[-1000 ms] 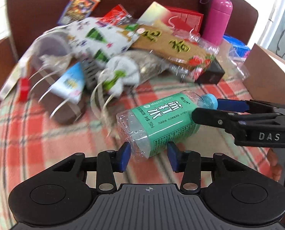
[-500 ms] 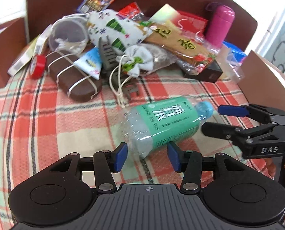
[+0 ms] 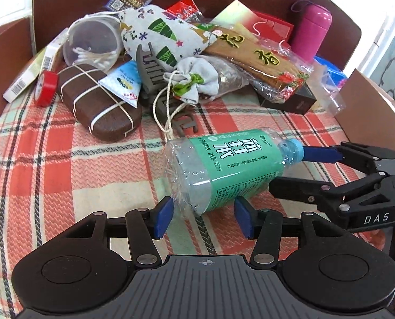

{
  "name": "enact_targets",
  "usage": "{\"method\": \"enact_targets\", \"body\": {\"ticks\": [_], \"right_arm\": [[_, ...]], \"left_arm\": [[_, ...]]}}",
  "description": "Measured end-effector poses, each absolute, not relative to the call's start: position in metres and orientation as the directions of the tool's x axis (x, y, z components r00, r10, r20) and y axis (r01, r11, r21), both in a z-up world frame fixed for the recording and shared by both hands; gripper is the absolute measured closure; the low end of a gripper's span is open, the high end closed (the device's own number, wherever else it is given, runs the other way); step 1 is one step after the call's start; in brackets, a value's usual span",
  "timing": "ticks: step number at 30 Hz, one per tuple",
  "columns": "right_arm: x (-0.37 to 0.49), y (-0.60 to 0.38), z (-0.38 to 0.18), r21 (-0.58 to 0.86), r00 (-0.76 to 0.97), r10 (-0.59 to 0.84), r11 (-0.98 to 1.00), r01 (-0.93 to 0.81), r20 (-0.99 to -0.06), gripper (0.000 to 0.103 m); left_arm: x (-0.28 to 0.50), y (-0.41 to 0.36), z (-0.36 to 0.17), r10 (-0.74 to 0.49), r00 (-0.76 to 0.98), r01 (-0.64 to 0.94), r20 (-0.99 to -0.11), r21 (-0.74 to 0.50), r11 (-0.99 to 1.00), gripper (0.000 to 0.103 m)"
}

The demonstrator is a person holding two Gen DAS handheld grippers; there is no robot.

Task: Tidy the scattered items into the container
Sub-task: 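Grasp the green-label water bottle with the left tool, then lift the water bottle with the left tool and carry it into the brown box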

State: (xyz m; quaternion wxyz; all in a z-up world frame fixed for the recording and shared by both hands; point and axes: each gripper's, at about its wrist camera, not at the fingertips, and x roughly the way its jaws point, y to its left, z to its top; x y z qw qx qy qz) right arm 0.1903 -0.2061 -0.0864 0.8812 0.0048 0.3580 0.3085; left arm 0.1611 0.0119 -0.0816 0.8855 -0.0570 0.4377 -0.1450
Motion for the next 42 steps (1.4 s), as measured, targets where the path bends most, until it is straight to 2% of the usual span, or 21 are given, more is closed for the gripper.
{"method": "enact_targets", "body": {"ticks": [3,10,27,36,42], "right_arm": [[0.187,-0.201,-0.081,0.209,0.566,0.535,0.816,-0.540,-0.627,0.014],[0.173,-0.177,-0.060,0.161,0.578,0.556,0.789,-0.593,-0.597,0.015],[0.146,-0.005,0.015,-0.054,0.575,0.659,0.633,-0.772,-0.486,0.017],[0.173,0.096,0.059,-0.145,0.580,0.711,0.576,-0.804,-0.398,0.017],[0.215,0.149,0.072,-0.134,0.579,0.725,0.576,-0.807,-0.374,0.018]], "left_arm": [[0.158,0.015,-0.079,-0.291,0.586,0.202,-0.756,-0.212,0.956,0.051],[0.132,0.051,-0.063,-0.240,0.639,0.124,-0.731,-0.210,0.970,0.056],[0.079,0.186,-0.001,-0.048,0.777,-0.114,-0.628,-0.215,0.970,0.056],[0.106,0.275,0.050,0.052,0.811,-0.187,-0.583,-0.175,0.967,0.056],[0.145,0.327,0.067,0.094,0.817,-0.209,-0.570,-0.141,0.968,0.055]]}}
